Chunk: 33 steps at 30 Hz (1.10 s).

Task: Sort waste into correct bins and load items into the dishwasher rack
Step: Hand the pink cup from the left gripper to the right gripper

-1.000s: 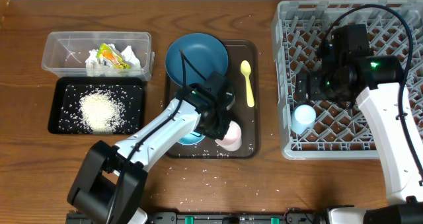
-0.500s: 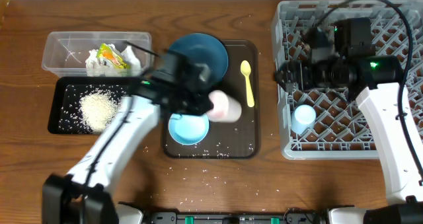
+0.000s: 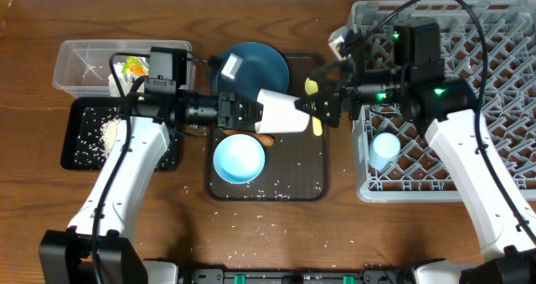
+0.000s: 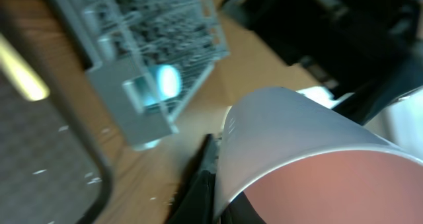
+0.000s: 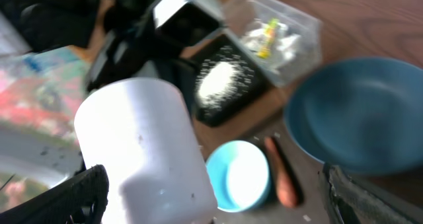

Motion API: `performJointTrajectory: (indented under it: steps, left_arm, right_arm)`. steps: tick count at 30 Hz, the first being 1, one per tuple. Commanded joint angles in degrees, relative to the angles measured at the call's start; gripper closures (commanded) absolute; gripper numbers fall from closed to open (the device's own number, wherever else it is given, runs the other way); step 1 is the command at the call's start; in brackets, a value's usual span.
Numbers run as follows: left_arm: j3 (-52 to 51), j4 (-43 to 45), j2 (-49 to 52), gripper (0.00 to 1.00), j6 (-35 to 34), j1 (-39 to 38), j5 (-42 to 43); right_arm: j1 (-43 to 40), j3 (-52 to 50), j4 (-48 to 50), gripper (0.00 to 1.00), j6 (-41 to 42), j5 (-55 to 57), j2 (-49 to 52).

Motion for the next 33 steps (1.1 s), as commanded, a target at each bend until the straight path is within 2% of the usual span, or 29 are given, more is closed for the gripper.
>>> performJointTrajectory:
  steps: [1, 14, 22, 27, 33]
  left_arm:
    - [0.98, 1.42, -0.31, 0.94, -2.19, 1.27, 8.31]
    - [0.98, 4.72, -0.31, 0.94, -6.43, 3.32, 10.23]
    - [0.98, 4.92, -0.31, 0.93, -6.43, 3.32, 10.23]
    - [0.98, 6.25, -0.31, 0.88, -6.40, 3.32, 10.21]
    - [0.98, 7.26, -0.31, 0.72, -6.14, 3.32, 10.05]
  right_arm:
    - [1.97, -0.35, 1.03, 0.01, -2.73, -5.38, -0.07]
    - [6.05, -0.37, 2.78, 0.11, -7.61, -9.03, 0.07]
    - [7.78, -0.37, 5.31, 0.31, -7.54, -9.01, 0.07]
    - [7.63, -0.37, 5.31, 0.39, -7.54, -8.74, 0.07]
    - [5.60, -0.37, 5.25, 0.43, -4.87, -6.51, 0.00]
